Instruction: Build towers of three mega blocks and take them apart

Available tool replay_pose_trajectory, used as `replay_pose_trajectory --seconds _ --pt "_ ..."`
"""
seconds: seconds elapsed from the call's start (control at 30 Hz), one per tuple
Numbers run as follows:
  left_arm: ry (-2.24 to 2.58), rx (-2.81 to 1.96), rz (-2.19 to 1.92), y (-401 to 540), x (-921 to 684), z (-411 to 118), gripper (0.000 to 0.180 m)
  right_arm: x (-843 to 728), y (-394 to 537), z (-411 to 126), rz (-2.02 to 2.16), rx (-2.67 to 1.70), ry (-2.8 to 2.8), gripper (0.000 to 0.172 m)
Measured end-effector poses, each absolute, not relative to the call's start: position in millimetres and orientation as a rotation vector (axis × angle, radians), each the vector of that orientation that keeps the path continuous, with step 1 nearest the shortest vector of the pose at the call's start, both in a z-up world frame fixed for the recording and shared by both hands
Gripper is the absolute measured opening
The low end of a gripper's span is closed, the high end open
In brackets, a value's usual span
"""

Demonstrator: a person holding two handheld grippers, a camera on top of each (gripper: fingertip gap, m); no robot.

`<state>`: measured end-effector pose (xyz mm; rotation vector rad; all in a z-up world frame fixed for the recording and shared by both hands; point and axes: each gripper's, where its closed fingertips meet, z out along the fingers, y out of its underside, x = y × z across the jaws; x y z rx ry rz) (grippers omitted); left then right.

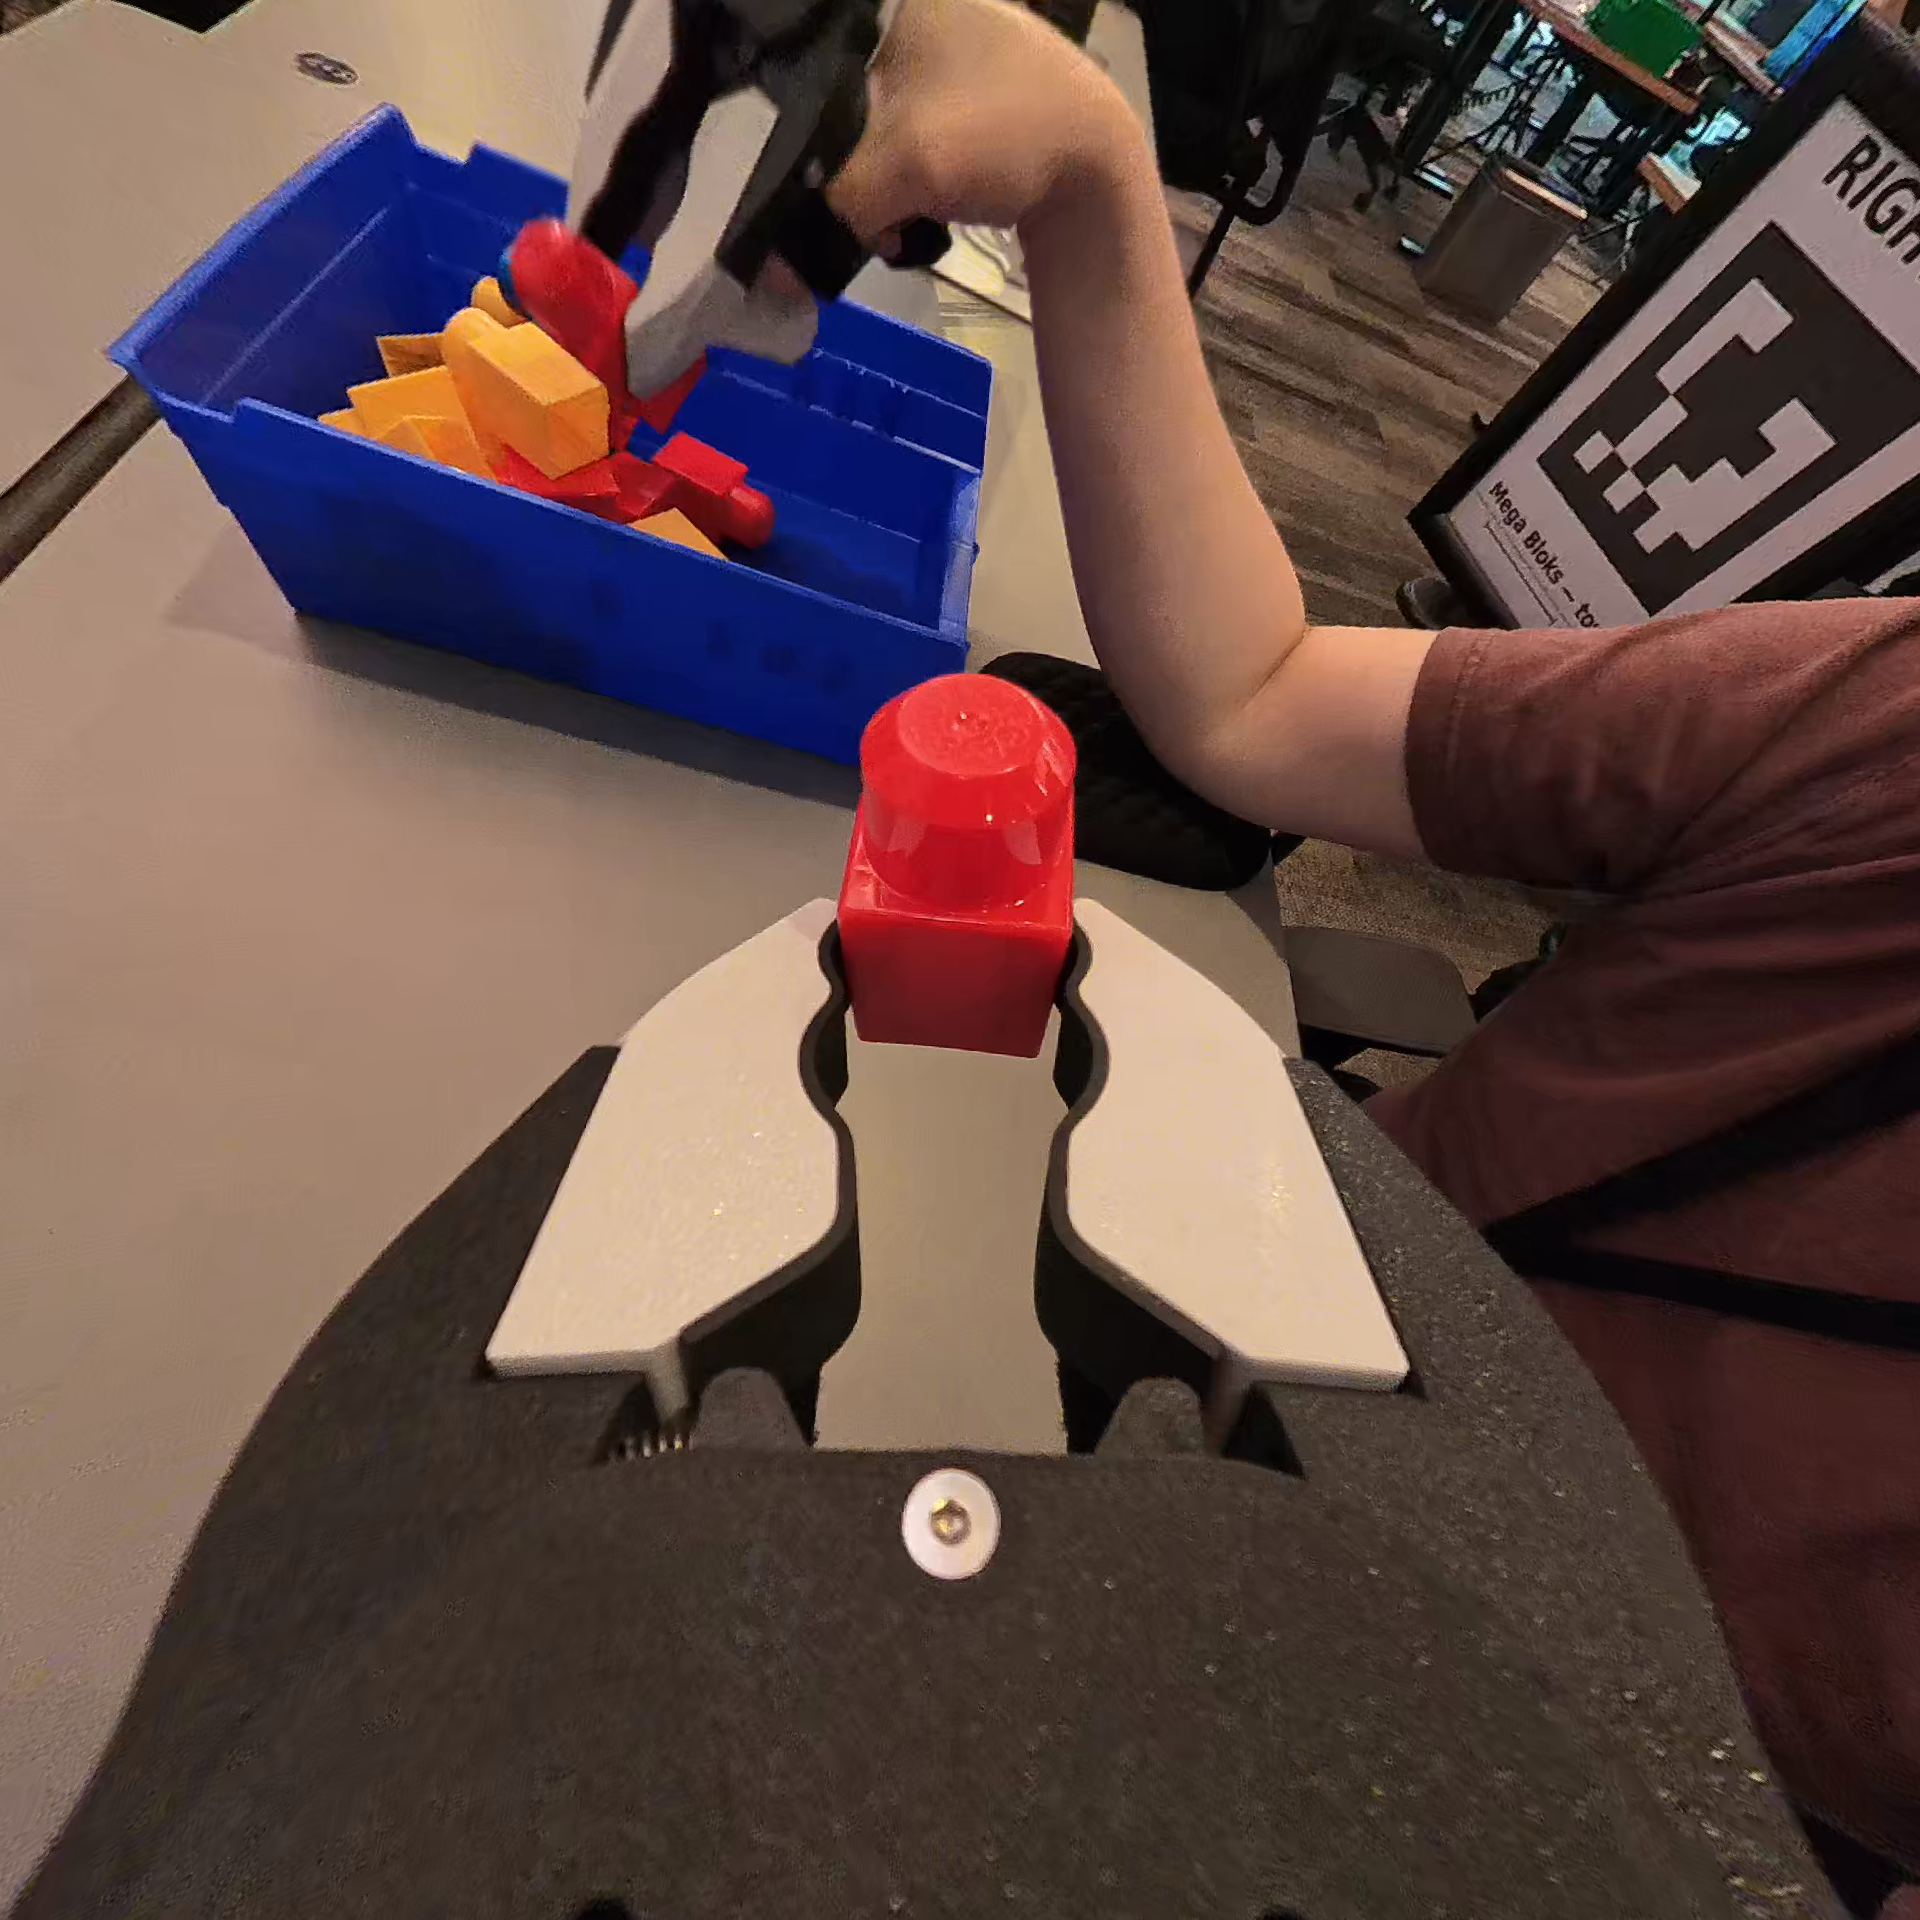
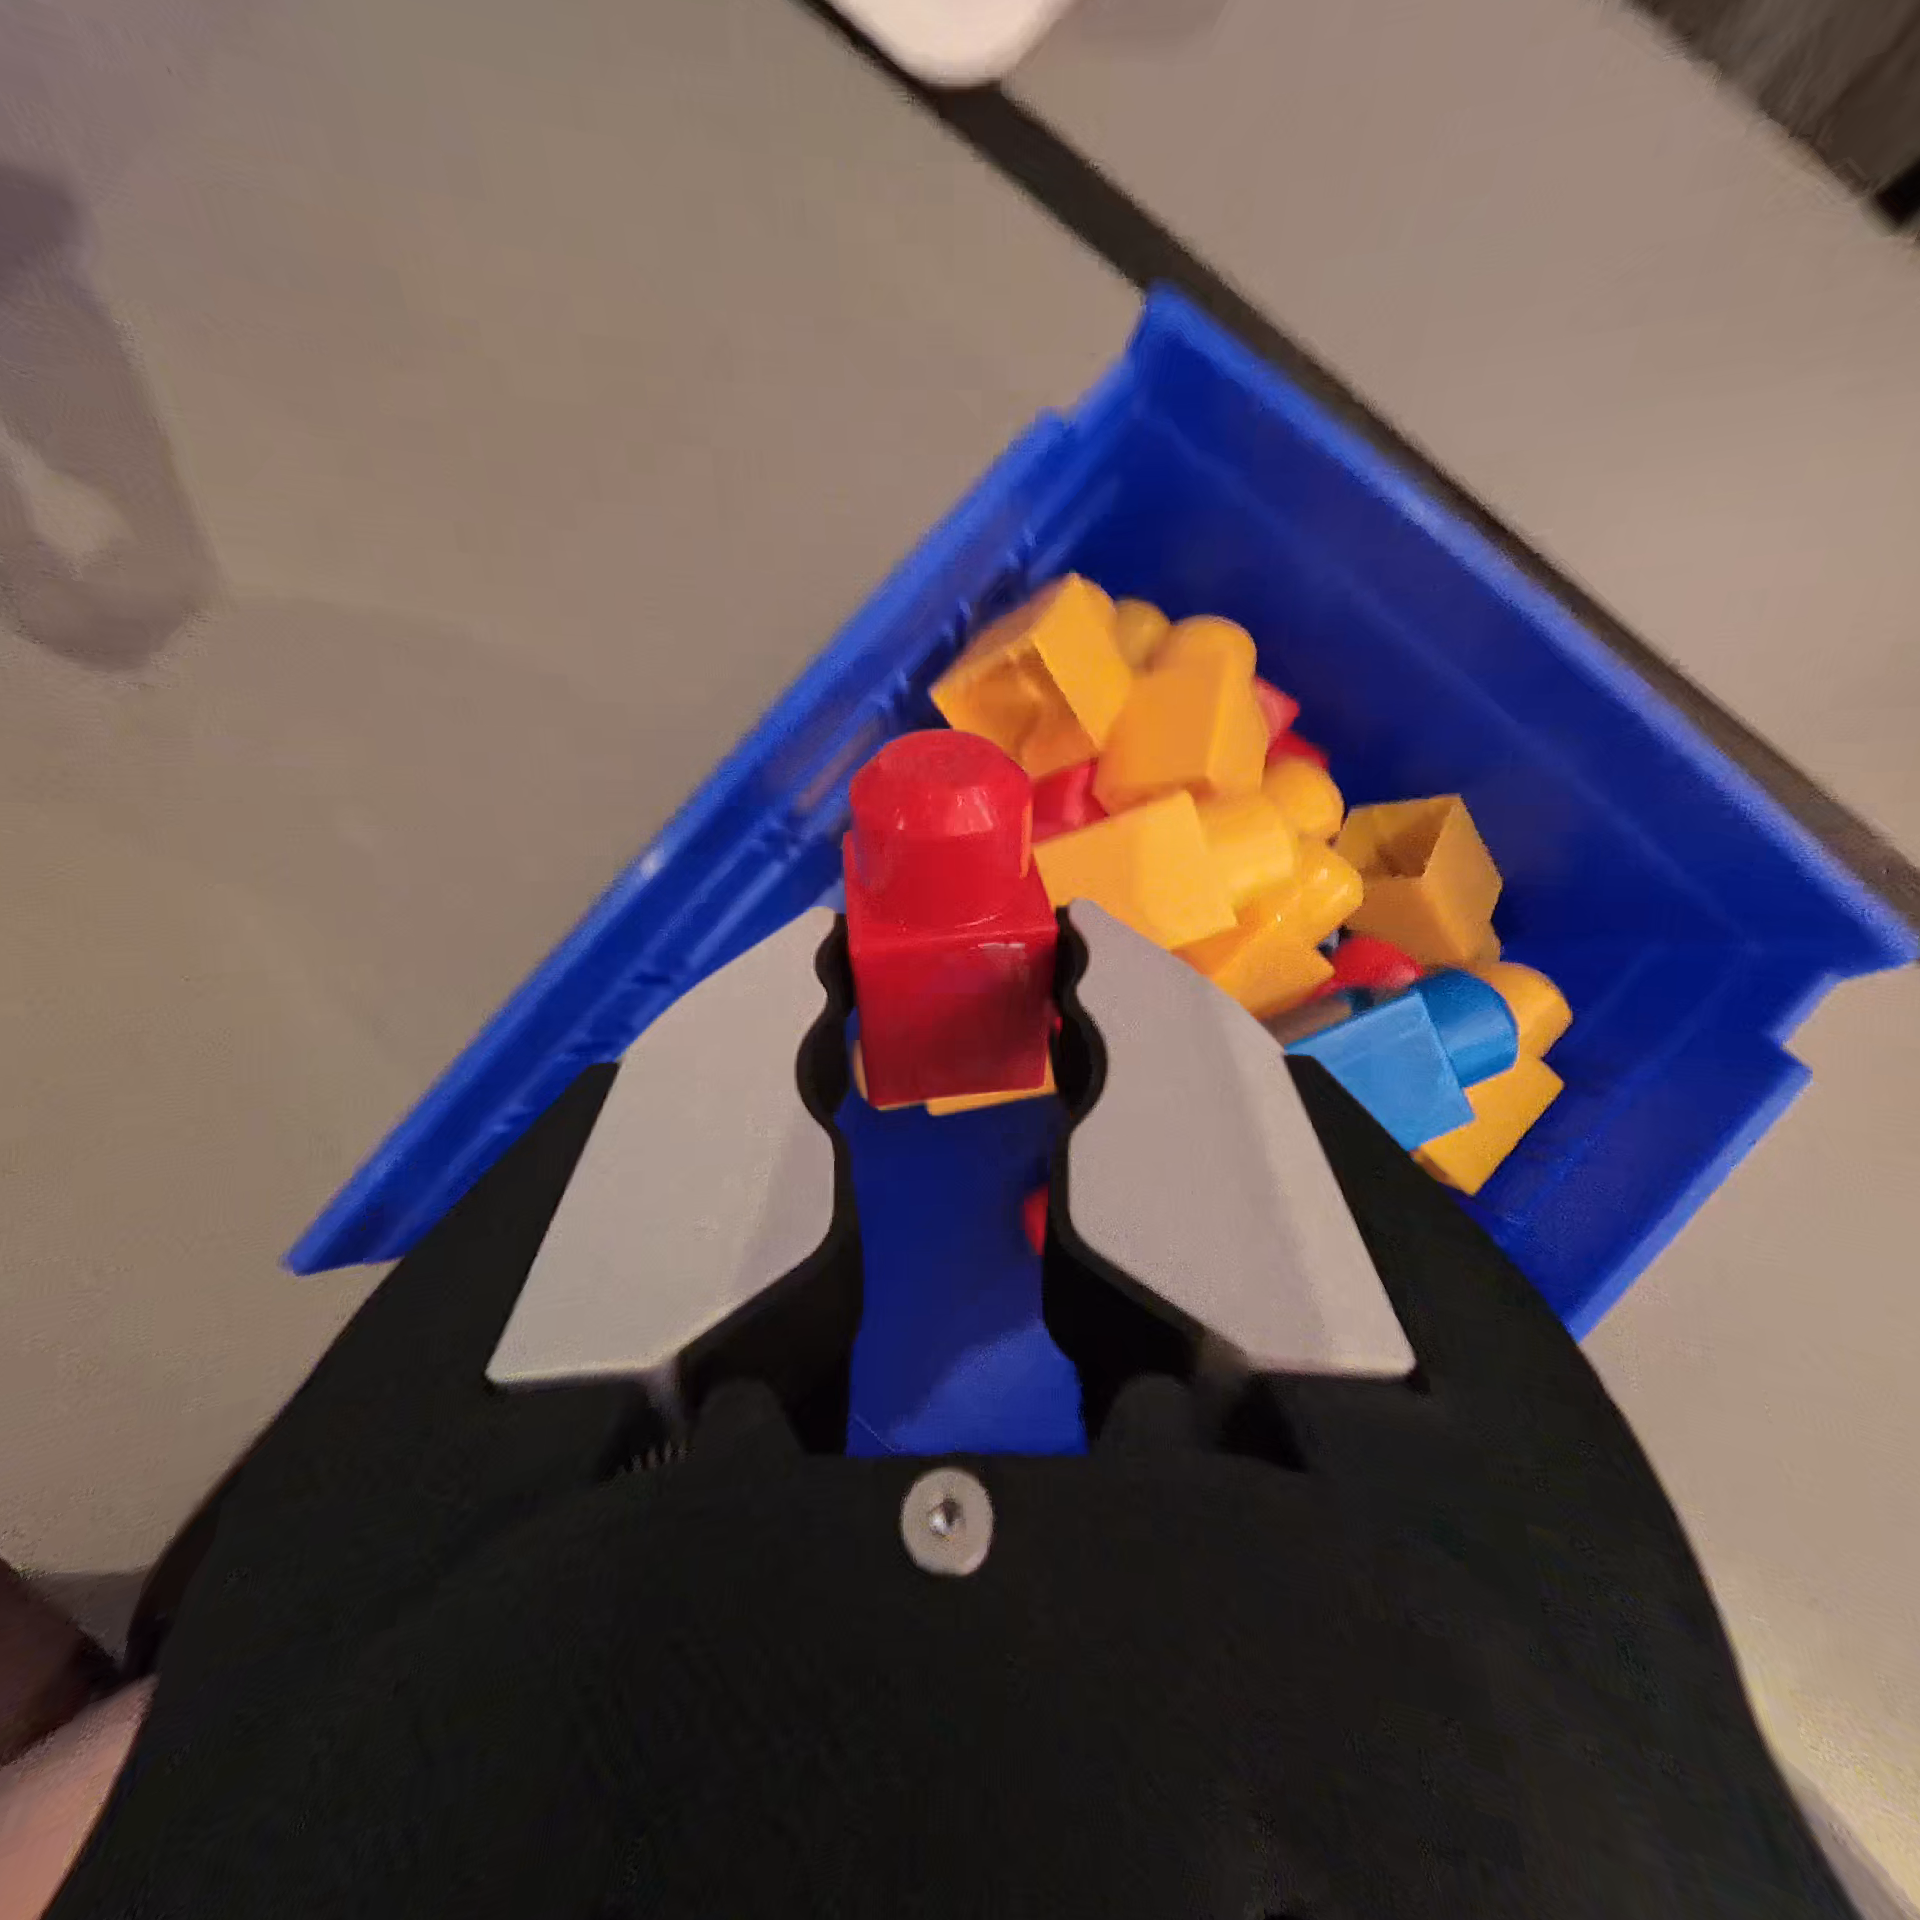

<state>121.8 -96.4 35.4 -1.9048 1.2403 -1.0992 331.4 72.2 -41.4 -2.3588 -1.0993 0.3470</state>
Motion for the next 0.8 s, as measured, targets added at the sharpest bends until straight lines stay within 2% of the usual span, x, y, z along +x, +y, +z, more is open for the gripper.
replay_pose_trajectory --seconds 0.03,0.2,0.27,0.4,0.53,0.63,0.8 --pt "1.226 -1.901 -1.102 -95 121 37 0.036 331 77 -51 0.336 -2.377 -1.121 0.038" --pt "1.200 -1.896 -1.128 -94 116 42 0.036 308 88 -57 0.344 -2.285 -1.196 0.039" --pt "1.185 -1.891 -1.151 -93 115 44 0.036 308 93 -45 0.259 -2.210 -1.206 0.055" --pt "1.162 -1.858 -1.303 -101 116 54 0.036 277 81 22 0.245 -1.850 -1.218 0.067" --pt "1.158 -1.812 -1.473 -112 117 65 0.036 176 -20 95 0.481 -1.166 -1.460 0.086" --pt "1.169 -1.781 -1.528 -118 116 71 0.036 123 -86 96 0.428 -0.819 -1.610 0.086" --pt "1.233 -1.776 -1.558 -130 117 71 0.036 85 -117 94 0.382 -0.671 -1.587 0.083"
